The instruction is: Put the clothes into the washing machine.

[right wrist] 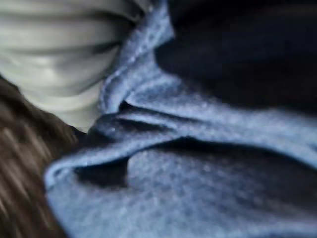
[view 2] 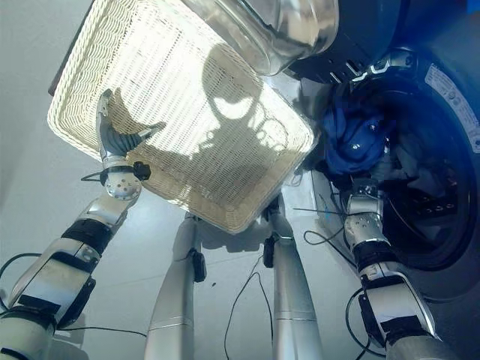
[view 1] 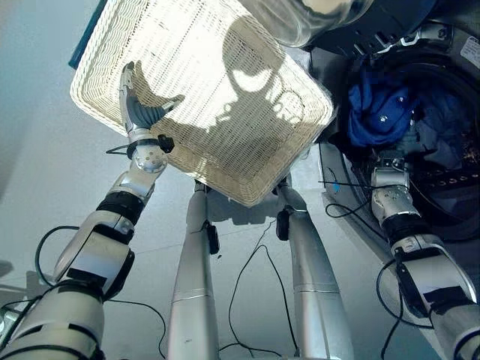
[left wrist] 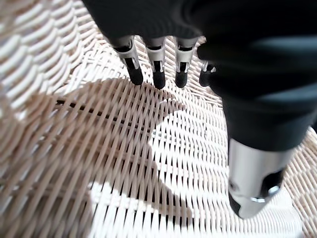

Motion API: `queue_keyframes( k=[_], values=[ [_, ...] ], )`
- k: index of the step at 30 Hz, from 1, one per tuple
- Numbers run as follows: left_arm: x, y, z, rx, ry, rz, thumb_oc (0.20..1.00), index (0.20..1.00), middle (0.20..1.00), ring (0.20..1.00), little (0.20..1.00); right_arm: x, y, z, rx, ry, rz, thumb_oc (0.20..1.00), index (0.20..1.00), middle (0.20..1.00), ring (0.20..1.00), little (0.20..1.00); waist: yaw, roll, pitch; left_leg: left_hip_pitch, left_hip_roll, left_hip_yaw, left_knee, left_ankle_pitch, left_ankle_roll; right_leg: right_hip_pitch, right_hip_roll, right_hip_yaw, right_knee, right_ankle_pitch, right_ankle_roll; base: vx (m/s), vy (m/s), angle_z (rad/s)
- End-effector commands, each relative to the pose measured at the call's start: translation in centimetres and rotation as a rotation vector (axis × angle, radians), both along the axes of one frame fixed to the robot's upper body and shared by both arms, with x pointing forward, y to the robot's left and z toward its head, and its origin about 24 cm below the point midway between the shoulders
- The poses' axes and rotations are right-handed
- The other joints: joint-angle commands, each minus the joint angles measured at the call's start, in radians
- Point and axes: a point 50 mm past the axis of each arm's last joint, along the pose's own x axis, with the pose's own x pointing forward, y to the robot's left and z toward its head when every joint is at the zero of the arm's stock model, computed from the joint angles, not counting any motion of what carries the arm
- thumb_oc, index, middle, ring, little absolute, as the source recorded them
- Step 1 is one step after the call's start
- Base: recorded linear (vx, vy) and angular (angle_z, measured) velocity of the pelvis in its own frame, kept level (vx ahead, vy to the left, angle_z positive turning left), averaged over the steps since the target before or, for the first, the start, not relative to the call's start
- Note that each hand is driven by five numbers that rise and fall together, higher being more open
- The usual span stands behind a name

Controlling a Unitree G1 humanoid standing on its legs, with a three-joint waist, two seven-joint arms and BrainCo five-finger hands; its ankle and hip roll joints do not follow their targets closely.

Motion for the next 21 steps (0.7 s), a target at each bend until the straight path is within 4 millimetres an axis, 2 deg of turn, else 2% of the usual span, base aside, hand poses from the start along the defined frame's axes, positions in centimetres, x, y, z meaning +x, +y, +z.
queue_keyframes(
  k=[1,2,4,6,7,9,10,11,12,13,15,16,17,18,19,20,21],
  values=[
    [0.0,-0.2,1.5,-0.035,-0.077,-0.016,1.0,1.0,1.0,1.0,1.0,-1.1,-2.8,0.7,-0.012,0.088,-0.113,0.2,0.2,0.2,0.2,0.2,0.005,0.004,-0.005,-0.022,-0.043,0.029,0.116,-0.119,-0.02,0.075,0.019,-0.026,-0.256,0.212,0.122,0.01,-0.009,-0.05],
    [0.0,-0.6,1.2,-0.036,-0.068,-0.02,1.0,1.0,1.0,1.0,1.0,-1.1,-3.0,-0.2,-0.019,0.193,-0.113,0.2,0.2,0.2,0.2,0.2,0.009,0.009,-0.005,-0.01,-0.043,0.029,0.118,-0.128,-0.019,0.087,0.019,-0.026,-0.254,0.202,0.123,0.0,-0.014,-0.06],
    [0.1,-0.7,1.4,-0.036,-0.067,-0.026,1.0,1.0,1.0,1.0,1.0,-1.0,-3.7,-0.3,-0.024,0.291,-0.112,0.2,0.2,0.2,0.2,0.2,0.014,0.014,-0.005,-0.013,-0.045,0.027,0.12,-0.125,-0.017,0.085,0.018,-0.027,-0.253,0.205,0.121,0.01,-0.023,-0.06],
    [0.3,-0.8,1.7,-0.022,-0.058,-0.034,1.0,1.0,1.0,1.0,1.0,-1.1,-4.3,-1.4,-0.007,0.489,-0.04,0.2,0.2,0.2,0.2,0.2,0.022,0.016,-0.005,-0.013,-0.047,0.024,0.128,-0.122,-0.016,0.089,0.019,-0.031,-0.247,0.205,0.118,0.01,-0.044,-0.03],
    [0.3,-0.9,1.7,-0.022,-0.056,-0.035,1.0,1.0,1.0,1.0,1.0,-1.1,-4.4,-1.4,-0.005,0.501,-0.038,0.2,0.2,0.2,0.2,0.2,0.023,0.017,-0.005,-0.011,-0.047,0.024,0.129,-0.124,-0.016,0.091,0.019,-0.032,-0.247,0.204,0.117,0.01,-0.072,-0.02],
    [0.3,-1.0,1.8,-0.003,-0.049,-0.035,1.0,1.0,1.0,1.0,1.0,-1.6,-6.1,-0.3,-0.002,0.563,-0.091,0.2,0.2,0.2,0.2,0.2,0.028,0.015,-0.005,-0.013,-0.047,0.019,0.138,-0.126,-0.014,0.094,0.016,-0.04,-0.242,0.203,0.118,0.01,-0.083,0.0],
    [0.2,-0.6,1.8,0.011,-0.044,-0.031,1.0,1.0,1.0,1.0,1.0,-2.6,-8.1,1.0,0.032,0.591,-0.193,0.2,0.2,0.2,0.2,0.2,0.031,0.011,-0.005,-0.013,-0.047,0.013,0.149,-0.13,-0.014,0.099,0.015,-0.047,-0.238,0.203,0.119,0.0,-0.082,0.0],
    [0.1,-0.5,1.7,0.016,-0.042,-0.028,1.0,1.0,1.0,1.0,1.0,-3.0,-8.8,1.4,0.041,0.596,-0.227,0.2,0.2,0.2,0.2,0.2,0.031,0.009,-0.005,-0.012,-0.046,0.011,0.151,-0.131,-0.014,0.101,0.015,-0.049,-0.236,0.203,0.12,-0.01,-0.115,0.01],
    [-0.1,-0.3,1.6,0.028,-0.042,-0.021,1.0,1.0,1.0,1.0,1.0,-4.2,-10.6,2.8,0.068,0.593,-0.363,0.2,0.2,0.2,0.2,0.2,0.032,0.002,-0.005,-0.011,-0.046,0.004,0.154,-0.135,-0.012,0.106,0.017,-0.053,-0.236,0.205,0.121,-0.01,-0.081,0.01],
    [-0.1,-0.3,1.6,0.031,-0.042,-0.018,1.0,1.0,1.0,1.0,1.0,-4.6,-11.0,3.3,0.075,0.583,-0.405,0.2,0.2,0.2,0.2,0.2,0.032,0.0,-0.005,-0.011,-0.046,0.003,0.153,-0.136,-0.011,0.107,0.018,-0.054,-0.237,0.206,0.122,-0.01,-0.084,0.04],
    [-0.6,0.4,1.1,0.037,-0.047,-0.003,1.0,1.0,1.0,1.0,1.0,-6.3,-12.4,6.0,0.1,0.559,-0.625,0.2,0.2,0.2,0.2,0.2,0.025,-0.013,-0.005,-0.007,-0.046,-0.004,0.147,-0.139,-0.009,0.113,0.023,-0.056,-0.246,0.211,0.124,-0.02,-0.034,0.06],
    [-0.6,0.4,1.1,0.037,-0.048,-0.002,1.0,1.0,1.0,1.0,1.0,-6.4,-12.4,6.1,0.1,0.559,-0.634,0.2,0.2,0.2,0.2,0.2,0.024,-0.013,-0.005,-0.006,-0.045,-0.003,0.145,-0.139,-0.009,0.113,0.023,-0.055,-0.247,0.212,0.124,0.0,0.0,0.0],
    [-0.8,0.5,0.9,0.041,-0.048,0.001,1.0,1.0,1.0,1.0,1.0,-7.0,-12.7,7.3,0.099,0.546,-0.717,0.366,0.366,0.366,0.366,0.366,0.02,-0.019,-0.005,-0.004,-0.044,-0.003,0.142,-0.139,-0.009,0.116,0.025,-0.054,-0.25,0.213,0.125,0.0,0.0,0.0],
    [-0.8,0.5,1.0,0.043,-0.048,0.0,1.0,1.0,1.0,1.0,1.0,-7.3,-12.8,8.3,0.083,0.539,-0.762,0.796,0.796,0.796,0.796,0.796,0.02,-0.022,-0.005,-0.001,-0.044,-0.003,0.137,-0.139,-0.008,0.118,0.027,-0.054,-0.254,0.213,0.124,0.0,0.0,0.0],
    [-0.8,0.6,1.0,0.043,-0.049,0.0,1.0,1.0,1.0,1.0,1.0,-7.3,-12.8,8.6,0.077,0.539,-0.77,0.909,0.909,0.909,0.909,0.909,0.02,-0.023,-0.005,-0.001,-0.044,-0.003,0.135,-0.138,-0.008,0.119,0.027,-0.054,-0.255,0.213,0.124,-0.01,0.009,-0.04],
    [-0.8,0.9,1.4,0.048,-0.047,-0.001,1.0,1.0,1.0,1.0,1.0,-7.7,-12.9,10.6,0.031,0.529,-0.828,1.0,1.0,1.0,1.0,1.0,0.019,-0.03,-0.005,0.002,-0.044,-0.008,0.13,-0.14,-0.007,0.122,0.028,-0.054,-0.261,0.213,0.124,-0.01,0.012,-0.03],
    [-0.8,1.1,1.6,0.049,-0.047,-0.002,1.0,1.0,1.0,1.0,1.0,-7.9,-13.1,11.1,0.019,0.531,-0.846,1.0,1.0,1.0,1.0,1.0,0.019,-0.033,-0.005,0.002,-0.044,-0.009,0.13,-0.14,-0.007,0.122,0.027,-0.055,-0.262,0.212,0.125,-0.01,0.016,-0.04]
  ],
)
